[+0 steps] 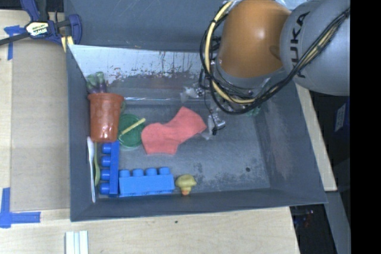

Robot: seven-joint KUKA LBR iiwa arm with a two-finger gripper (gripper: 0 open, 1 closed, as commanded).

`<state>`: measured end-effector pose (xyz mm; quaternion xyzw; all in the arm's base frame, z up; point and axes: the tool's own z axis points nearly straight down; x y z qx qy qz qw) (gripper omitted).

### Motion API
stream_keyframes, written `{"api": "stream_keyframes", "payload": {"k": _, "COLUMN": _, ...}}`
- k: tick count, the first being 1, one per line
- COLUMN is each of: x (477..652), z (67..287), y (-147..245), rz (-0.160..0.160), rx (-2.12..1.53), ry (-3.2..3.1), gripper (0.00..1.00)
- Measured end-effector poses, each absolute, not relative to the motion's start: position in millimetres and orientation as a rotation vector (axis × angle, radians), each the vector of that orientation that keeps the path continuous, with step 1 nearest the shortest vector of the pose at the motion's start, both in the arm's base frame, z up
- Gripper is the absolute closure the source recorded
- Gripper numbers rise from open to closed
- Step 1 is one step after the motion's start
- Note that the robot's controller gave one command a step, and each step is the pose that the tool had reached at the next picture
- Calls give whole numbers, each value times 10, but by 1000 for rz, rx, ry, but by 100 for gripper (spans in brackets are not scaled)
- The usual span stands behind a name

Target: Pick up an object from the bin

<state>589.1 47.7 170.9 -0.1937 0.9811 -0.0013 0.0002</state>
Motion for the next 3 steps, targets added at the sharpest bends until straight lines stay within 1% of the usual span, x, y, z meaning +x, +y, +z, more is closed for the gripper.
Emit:
{"api": "stream_keyframes", "payload": {"k": 1, "x": 5880, "z": 1458, "y": 644, "rz": -8, "rx": -1077, "ry": 2939, "gripper": 0}}
{"api": "stream_keyframes", "payload": {"k": 2, "x": 5927, "z": 1233, "y": 937, "rz": -4, "rx": -1159, "ry": 2910, "gripper": 0}}
{"api": "stream_keyframes", "payload": {"k": 3, "x": 6111, "z": 933, "y": 851, "rz": -6, "rx": -1369, "ry": 2815, "gripper": 0}}
